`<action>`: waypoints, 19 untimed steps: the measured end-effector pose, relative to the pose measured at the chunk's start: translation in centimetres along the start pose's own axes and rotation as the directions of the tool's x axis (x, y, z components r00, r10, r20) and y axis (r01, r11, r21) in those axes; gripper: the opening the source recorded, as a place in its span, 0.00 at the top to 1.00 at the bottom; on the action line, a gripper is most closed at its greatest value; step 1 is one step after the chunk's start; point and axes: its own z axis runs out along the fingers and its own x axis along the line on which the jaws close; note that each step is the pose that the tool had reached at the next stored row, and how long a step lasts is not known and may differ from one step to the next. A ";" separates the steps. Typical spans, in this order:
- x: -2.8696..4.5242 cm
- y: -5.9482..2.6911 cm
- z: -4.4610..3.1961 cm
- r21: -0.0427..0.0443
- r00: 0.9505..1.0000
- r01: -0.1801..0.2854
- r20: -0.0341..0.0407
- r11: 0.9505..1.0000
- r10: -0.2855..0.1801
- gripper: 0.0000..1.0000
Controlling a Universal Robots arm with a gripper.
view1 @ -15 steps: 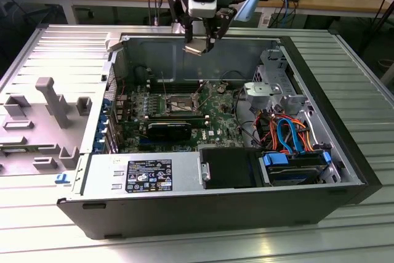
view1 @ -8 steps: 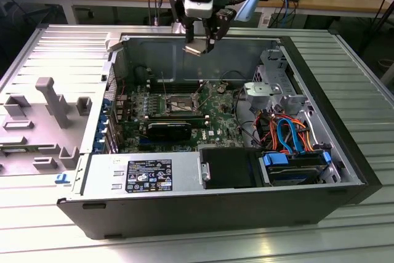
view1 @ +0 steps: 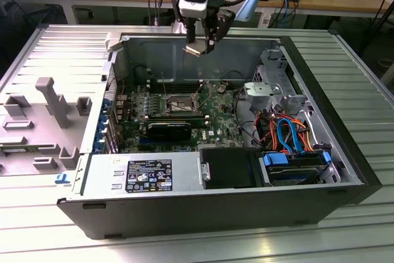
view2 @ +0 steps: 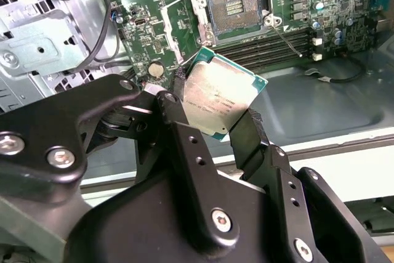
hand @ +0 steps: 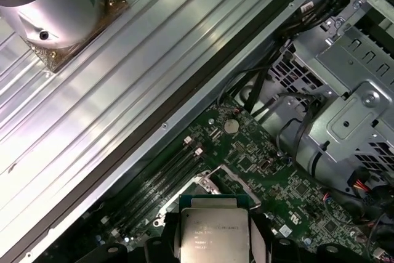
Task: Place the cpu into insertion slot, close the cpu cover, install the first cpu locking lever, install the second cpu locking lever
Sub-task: 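Place the cpu into insertion slot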
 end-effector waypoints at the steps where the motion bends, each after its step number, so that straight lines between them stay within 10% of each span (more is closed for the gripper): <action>1: 0.00 0.00 0.00 0.000 1.000 -0.005 0.000 1.000 0.005 0.46; 19: 0.00 0.00 0.02 -0.001 1.000 -0.028 0.002 1.000 0.028 0.46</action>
